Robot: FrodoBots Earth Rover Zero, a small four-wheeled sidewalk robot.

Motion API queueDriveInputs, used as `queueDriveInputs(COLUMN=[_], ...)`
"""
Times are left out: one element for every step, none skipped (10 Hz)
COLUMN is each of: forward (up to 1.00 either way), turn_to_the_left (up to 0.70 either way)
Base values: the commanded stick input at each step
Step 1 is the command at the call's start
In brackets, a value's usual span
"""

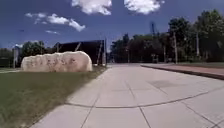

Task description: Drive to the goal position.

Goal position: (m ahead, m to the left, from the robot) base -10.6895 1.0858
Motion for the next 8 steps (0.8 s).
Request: queueDriveInputs(forward=[0.5, 0.5, 0.5, 0.5, 0.5, 0.5, 0.5, 0.5], turn_to_the_left=[0.0, 0.0, 0.0, 0.0, 0.0, 0.0, 0.0, 0.0])
